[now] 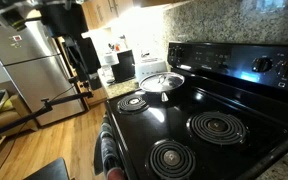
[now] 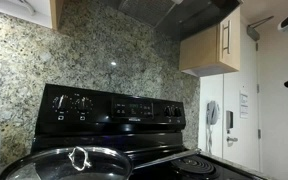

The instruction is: Uncover the pan and put the lid on the counter to the right

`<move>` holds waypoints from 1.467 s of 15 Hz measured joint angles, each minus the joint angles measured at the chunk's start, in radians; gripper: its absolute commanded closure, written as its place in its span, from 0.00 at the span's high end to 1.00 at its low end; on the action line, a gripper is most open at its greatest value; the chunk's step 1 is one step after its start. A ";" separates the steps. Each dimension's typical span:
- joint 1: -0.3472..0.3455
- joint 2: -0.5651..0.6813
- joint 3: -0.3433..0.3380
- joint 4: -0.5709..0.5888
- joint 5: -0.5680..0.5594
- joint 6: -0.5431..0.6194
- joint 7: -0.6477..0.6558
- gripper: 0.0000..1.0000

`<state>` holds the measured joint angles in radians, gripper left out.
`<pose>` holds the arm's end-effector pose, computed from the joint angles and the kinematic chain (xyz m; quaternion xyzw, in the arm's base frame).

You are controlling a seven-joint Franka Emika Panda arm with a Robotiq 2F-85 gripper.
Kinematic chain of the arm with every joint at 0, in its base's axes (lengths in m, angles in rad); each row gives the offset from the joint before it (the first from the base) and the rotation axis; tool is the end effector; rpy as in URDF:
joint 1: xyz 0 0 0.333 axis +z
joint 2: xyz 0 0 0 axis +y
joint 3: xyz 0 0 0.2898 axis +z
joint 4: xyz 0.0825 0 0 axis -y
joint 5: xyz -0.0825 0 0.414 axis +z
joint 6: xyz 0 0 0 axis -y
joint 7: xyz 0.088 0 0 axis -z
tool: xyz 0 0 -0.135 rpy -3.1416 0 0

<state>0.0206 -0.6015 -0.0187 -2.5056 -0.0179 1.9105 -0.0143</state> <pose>0.4111 -0.0006 0.4267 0.9999 0.0127 0.0032 0.0032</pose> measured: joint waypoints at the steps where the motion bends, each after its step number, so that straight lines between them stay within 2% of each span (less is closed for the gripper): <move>1: 0.000 0.000 0.000 0.000 0.000 0.000 0.000 1.00; 12: 0.000 0.000 0.000 0.000 0.000 0.000 0.000 1.00; 15: -0.019 0.004 -0.007 0.009 -0.001 -0.001 0.000 1.00; 19: -0.029 0.058 -0.003 0.078 -0.007 -0.001 0.000 1.00; 22: -0.020 0.135 0.037 0.166 -0.011 -0.006 0.000 1.00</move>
<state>0.0009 -0.4669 0.0186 -2.3397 -0.0290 1.9043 -0.0140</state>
